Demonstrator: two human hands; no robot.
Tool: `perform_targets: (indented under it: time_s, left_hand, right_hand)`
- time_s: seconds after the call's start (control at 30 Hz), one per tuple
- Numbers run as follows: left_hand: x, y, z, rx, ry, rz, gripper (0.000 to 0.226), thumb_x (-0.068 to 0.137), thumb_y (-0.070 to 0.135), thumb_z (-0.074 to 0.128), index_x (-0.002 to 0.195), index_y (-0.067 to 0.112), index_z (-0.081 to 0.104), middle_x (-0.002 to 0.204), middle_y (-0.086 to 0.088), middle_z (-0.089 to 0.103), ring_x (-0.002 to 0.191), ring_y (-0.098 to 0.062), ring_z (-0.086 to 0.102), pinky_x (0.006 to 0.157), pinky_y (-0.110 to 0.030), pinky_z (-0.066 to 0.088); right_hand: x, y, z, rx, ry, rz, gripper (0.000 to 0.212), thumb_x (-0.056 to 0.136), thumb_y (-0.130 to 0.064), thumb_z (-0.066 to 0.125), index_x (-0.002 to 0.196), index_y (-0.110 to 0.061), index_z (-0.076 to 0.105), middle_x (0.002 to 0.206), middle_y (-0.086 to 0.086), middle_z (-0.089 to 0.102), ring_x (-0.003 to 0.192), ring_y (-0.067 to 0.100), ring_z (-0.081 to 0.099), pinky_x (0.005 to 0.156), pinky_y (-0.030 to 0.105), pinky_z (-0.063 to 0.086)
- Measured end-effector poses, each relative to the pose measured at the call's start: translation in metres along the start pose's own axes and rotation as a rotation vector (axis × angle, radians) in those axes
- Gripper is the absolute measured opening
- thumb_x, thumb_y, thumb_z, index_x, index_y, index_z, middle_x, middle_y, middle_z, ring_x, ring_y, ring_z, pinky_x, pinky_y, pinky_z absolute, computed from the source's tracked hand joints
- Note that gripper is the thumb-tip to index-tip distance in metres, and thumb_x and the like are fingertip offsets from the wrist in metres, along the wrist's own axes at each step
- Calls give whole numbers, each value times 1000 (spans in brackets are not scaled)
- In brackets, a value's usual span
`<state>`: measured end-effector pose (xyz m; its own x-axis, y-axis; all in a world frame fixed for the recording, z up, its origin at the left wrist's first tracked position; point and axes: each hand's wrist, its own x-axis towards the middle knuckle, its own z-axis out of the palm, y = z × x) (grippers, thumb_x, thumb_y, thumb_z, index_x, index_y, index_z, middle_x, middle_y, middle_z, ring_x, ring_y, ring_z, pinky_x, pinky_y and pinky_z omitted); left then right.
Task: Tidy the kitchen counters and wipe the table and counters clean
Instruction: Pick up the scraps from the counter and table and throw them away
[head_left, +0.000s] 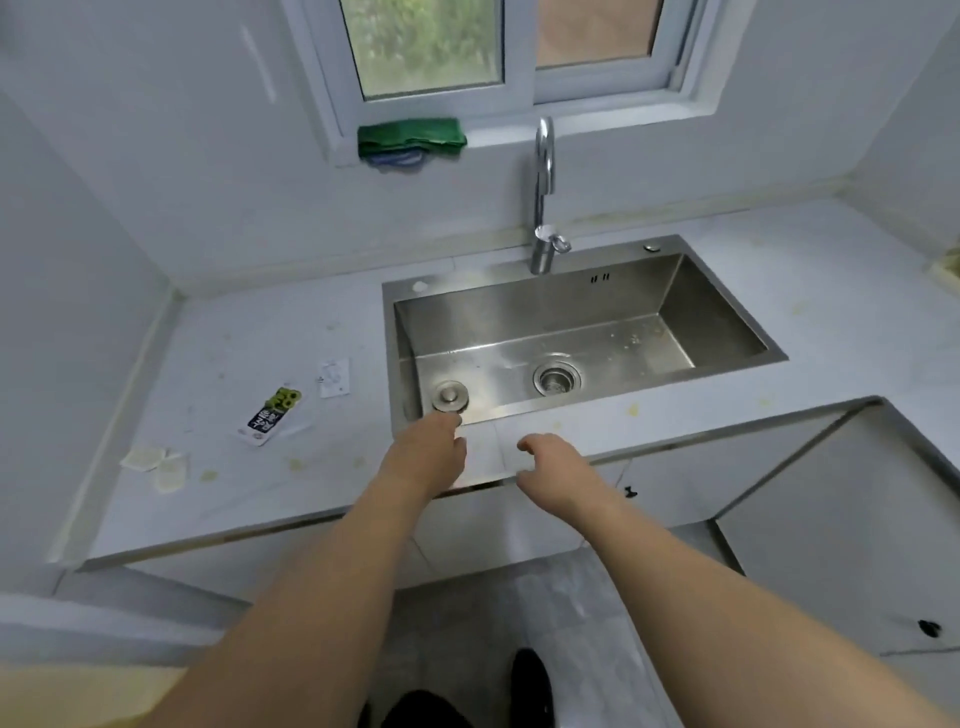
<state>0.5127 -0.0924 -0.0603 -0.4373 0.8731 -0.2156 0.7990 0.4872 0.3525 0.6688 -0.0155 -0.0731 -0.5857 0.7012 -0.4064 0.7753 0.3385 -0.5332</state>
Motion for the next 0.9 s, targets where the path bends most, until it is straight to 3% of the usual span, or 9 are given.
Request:
perform_targets:
  time_s: [0.17,0.3,0.4,0.47,0.53,0.63,0.73,0.8,0.9]
  left_hand:
    - [44,-54,-23,-12,-25,-29,28,98,21,41,119,8,56,123,-10,59,108,-27,56,87,-33,43]
    - [88,-117,-50,-56,0,-52,33,97,19,44,125,4,55,125,-13,56,114,-29,54,93,-35,43]
    - [120,-174,-72,-64,-18,-61,30,97,17,46,121,3,56,121,-13,58,107,-27,56,87,-33,43]
    - [131,-205,-84,-58,-10,-90,31,95,17,47,122,4,56,119,-11,58,108,-27,54,86,-31,41]
    - [142,-247,-98,-51,3,-163,31,94,17,48,122,6,56,119,-10,57,110,-28,53,86,-31,41]
    - [149,-303,-104,-43,-31,-267,32,93,17,49,122,6,54,119,-12,56,110,-28,52,86,-33,43]
    - [148,-338,-106,-62,-58,-344,35,92,19,49,124,4,53,122,-14,56,112,-28,51,89,-34,45]
    - [153,-354,-104,-81,-59,-382,36,92,22,51,123,3,53,122,-14,56,112,-28,52,89,-34,45]
    - [158,-360,-97,-100,-90,-434,38,87,36,56,110,6,54,110,-12,59,101,-28,55,82,-37,49]
  right_hand:
    - [63,-45,0,-48,-55,-11,50,90,-18,51,140,-13,44,143,6,44,130,22,43,106,32,36]
    - [120,-99,12,-91,-56,-30,49,90,-17,51,138,-13,46,139,8,47,127,24,45,102,30,37]
    - [162,-153,26,-85,-56,7,39,87,-15,51,125,-11,55,124,7,55,113,26,53,87,26,42]
    - [184,-181,35,-103,-65,12,35,86,-15,51,119,-12,58,119,8,58,110,28,54,90,28,44]
    - [212,-216,48,-119,-81,15,45,88,-18,50,133,-13,51,133,7,53,120,26,51,99,29,42]
    - [245,-256,65,-95,-91,54,49,91,-19,49,139,-11,44,139,7,48,123,25,50,91,25,39]
    - [267,-278,82,-70,-78,131,39,90,-17,49,127,-7,50,127,11,55,113,28,55,83,28,42]
    - [282,-288,96,-47,-57,178,23,87,-16,49,109,-8,54,114,12,59,100,29,57,76,29,42]
    - [297,-297,118,-29,-38,256,10,83,-17,50,91,-11,48,105,10,59,93,29,57,71,29,41]
